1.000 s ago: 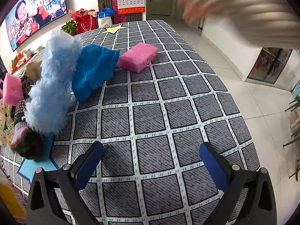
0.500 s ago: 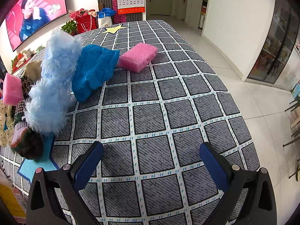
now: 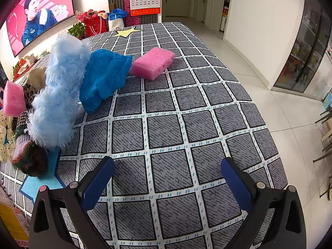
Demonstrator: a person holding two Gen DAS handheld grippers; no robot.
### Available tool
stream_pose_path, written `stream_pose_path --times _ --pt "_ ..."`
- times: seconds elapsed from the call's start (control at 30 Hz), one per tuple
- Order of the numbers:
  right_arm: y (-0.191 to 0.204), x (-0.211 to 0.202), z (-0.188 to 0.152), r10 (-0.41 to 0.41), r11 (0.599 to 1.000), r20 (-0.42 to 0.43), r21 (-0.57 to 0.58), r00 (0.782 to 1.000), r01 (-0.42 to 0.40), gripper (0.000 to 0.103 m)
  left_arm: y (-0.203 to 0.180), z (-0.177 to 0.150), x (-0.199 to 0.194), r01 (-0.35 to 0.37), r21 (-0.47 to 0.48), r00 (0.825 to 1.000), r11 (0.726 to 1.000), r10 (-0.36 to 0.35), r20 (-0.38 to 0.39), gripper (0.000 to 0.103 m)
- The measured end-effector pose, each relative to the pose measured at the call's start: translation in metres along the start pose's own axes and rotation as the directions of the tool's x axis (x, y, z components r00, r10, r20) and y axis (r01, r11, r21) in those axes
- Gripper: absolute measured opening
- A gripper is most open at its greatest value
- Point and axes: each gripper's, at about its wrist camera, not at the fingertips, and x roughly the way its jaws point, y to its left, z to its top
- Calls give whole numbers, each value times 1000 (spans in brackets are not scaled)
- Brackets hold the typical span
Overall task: Organize soft objects
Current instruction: 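Move both grippers toward the pile of spilled soft items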
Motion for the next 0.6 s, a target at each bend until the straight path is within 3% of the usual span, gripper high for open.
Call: stream_pose_path --times 0.1,0.17,0.3,0.43,0.6 --pt "0 0 0 0 1000 0 0 1000 0 103 -10 -2 1 109 5 994 994 -109 8 103" --pt "0 0 0 0 1000 0 0 1000 0 103 -15 -3 3 114 1 993 993 -114 -11 103" --pt "0 0 0 0 1000 0 0 1000 0 103 -5 3 6 189 -45 981 981 -190 -23 103" --pt "0 0 0 0 1000 0 0 1000 0 103 19 10 20 104 -41 994 994 -105 -16 103" --pt "1 1 0 0 1000 0 0 1000 0 103 70 3 50 74 -123 991 990 -87 -103 103"
